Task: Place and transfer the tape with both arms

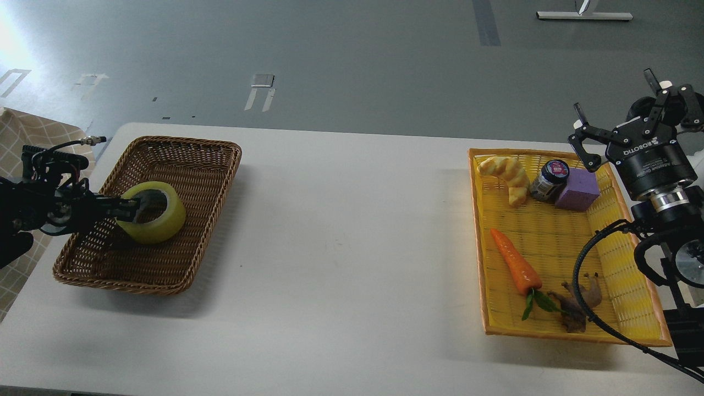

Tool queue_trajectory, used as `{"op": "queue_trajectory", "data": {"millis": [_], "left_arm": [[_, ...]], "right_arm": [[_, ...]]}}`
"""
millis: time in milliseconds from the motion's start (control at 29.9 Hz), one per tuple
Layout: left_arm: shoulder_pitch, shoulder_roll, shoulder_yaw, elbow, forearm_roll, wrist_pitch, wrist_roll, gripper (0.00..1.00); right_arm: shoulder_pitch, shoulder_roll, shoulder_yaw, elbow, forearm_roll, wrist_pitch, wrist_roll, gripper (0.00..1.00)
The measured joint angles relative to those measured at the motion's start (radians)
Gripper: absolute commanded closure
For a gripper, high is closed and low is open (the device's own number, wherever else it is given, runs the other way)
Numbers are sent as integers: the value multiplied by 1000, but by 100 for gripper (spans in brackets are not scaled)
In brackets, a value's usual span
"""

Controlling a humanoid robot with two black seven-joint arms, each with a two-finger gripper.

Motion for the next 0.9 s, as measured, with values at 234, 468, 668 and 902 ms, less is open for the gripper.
{"op": "queue_trajectory", "data": {"millis": [234, 468, 668, 902], "left_arm": [[-10, 0, -2, -2, -39, -3, 2, 28], [-29, 4, -5, -11, -95, -3, -4, 24], [-150, 12, -7, -15, -208, -8, -11, 19], [-310, 3, -17, -8, -514, -7, -12, 9]], "right_arm": [[0, 0, 0, -1, 0, 0, 0, 0], [0, 0, 0, -2, 0, 0, 0, 0], [-1, 0, 0, -2, 0, 0, 0, 0], [0, 0, 0, -1, 0, 0, -2, 0]]}}
